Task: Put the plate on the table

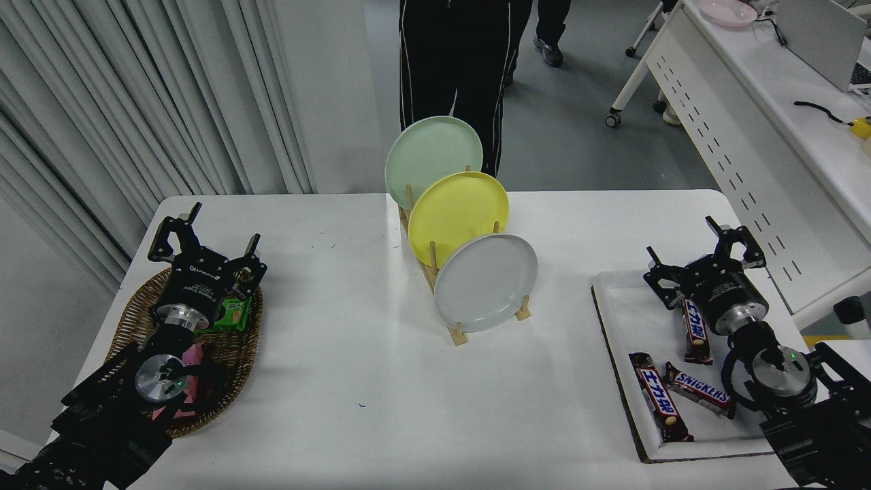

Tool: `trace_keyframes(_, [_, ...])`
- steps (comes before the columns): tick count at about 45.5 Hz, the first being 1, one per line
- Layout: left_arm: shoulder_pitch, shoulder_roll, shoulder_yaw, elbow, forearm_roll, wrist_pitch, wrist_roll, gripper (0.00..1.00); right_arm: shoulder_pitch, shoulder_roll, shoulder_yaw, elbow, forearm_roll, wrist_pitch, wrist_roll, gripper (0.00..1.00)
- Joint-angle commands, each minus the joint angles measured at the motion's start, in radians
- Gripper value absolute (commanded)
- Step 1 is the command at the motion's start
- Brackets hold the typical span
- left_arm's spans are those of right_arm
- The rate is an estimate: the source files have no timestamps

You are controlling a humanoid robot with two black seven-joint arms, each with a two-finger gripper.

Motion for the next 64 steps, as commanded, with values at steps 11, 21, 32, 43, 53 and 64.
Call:
trace_keyframes(11, [0.000, 0.000, -0.002, -0.001, 0.000, -0.002, 0.000, 1.00, -0.003, 0.003, -0.003, -0.002, 0.000, -0.002, 0.000, 1.00])
trace_keyframes(21, [0.000, 0.000, -0.002, -0.001, 0.000, -0.002, 0.000, 1.00, -0.008, 0.003, -0.007, -0.003, -0.001, -0.012, 0.000, 1.00])
trace_keyframes(32, [0.000, 0.000, 0.000, -0.001, 0.000, -0.002, 0.000, 1.00, 0.003, -0.001, -0.004, -0.002, 0.000, -0.013, 0.000, 1.00])
trace_keyframes(43, [0.000, 0.000, -0.002, 0.001, 0.000, -0.002, 0.000, 1.00, 0.020, -0.001, -0.007, 0.018, 0.000, -0.010, 0.000, 1.00])
trace_keyframes(53, [0.000, 0.000, 0.000, 0.001, 0.000, 0.000, 0.000, 1.00, 0.024, -0.032, -0.033, 0.018, 0.000, -0.005, -0.002, 1.00])
trace_keyframes(64, [0.000, 0.000, 0.000, 0.001, 0.000, -0.002, 0.000, 1.00, 0.026, -0.074, -0.042, 0.013, 0.006, -0.007, -0.002, 1.00])
